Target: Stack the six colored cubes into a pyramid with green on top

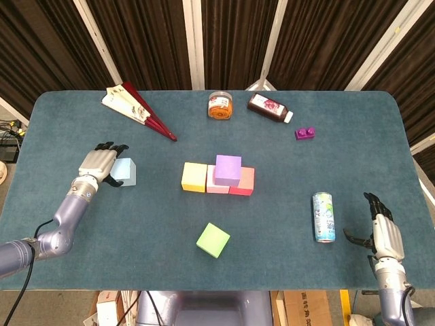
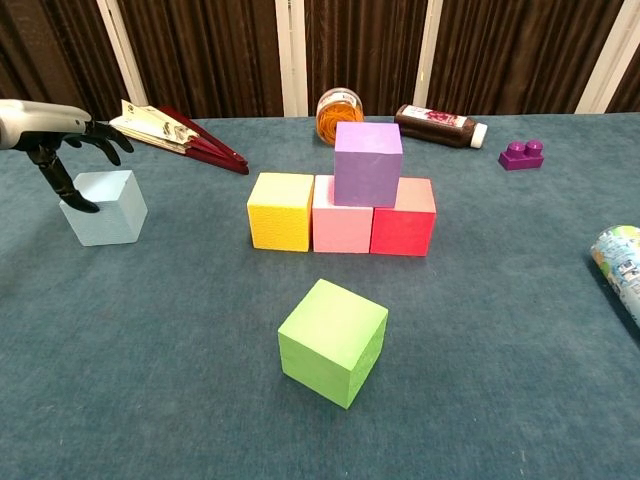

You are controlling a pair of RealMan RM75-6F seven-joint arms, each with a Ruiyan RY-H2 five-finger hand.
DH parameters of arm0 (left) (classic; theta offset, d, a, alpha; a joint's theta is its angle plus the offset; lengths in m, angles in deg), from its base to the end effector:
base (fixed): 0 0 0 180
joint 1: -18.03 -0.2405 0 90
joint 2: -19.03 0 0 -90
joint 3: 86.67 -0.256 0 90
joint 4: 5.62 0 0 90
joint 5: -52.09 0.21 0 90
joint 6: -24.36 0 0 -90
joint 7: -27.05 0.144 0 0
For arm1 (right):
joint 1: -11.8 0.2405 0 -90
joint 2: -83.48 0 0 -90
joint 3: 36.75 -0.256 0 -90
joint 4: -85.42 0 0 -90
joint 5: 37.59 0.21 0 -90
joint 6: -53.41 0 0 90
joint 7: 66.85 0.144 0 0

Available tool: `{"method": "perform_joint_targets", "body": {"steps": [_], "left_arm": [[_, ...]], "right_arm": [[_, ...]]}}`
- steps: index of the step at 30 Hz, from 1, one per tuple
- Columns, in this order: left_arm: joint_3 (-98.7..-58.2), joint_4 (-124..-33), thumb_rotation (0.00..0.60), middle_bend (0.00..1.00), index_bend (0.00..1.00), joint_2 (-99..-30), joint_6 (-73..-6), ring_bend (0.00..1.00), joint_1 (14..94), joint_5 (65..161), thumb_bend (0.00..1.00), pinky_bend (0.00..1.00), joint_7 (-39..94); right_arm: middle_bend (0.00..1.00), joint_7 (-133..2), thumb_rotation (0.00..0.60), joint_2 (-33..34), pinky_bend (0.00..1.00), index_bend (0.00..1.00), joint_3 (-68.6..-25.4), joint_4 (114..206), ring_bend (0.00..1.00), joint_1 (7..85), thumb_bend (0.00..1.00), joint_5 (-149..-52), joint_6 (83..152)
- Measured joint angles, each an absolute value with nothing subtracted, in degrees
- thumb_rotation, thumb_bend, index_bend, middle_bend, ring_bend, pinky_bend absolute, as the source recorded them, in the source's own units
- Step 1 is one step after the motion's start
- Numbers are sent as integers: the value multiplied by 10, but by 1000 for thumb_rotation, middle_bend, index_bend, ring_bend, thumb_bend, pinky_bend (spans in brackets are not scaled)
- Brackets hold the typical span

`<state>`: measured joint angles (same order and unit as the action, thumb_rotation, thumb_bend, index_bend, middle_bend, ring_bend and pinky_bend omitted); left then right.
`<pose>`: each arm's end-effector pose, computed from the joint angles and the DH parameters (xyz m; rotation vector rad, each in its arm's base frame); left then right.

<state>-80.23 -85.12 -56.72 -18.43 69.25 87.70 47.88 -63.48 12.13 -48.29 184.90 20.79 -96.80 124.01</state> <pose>-0.2122 0.4074 0.0581 -1.6695 -1.1292 -0.5744 -0.3127 -0.2190 0.1061 0.9977 -1.4361 0.9330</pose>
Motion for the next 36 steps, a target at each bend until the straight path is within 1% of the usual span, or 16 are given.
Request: {"method": "perform_joint_targets", "body": {"steps": [12, 27, 36], "left_arm": [[-809, -851, 600, 200, 233, -568, -200, 0, 691, 868, 268, 0, 492], [-810, -847, 600, 270, 246, -575, -201, 0, 694, 865, 271, 0, 502], [-812, -842, 600, 285, 259, -579, -198, 0, 696, 861, 273, 0, 507]], "right_arm": [[59, -634, 600, 121, 0, 63, -482, 1849, 0, 210, 272, -967, 1237], [59, -636, 600, 119, 0, 63, -484, 1847, 0, 211, 272, -961, 1238], [59, -635, 600, 120, 0, 63, -485, 1848, 0, 210, 273, -959, 1239]]}}
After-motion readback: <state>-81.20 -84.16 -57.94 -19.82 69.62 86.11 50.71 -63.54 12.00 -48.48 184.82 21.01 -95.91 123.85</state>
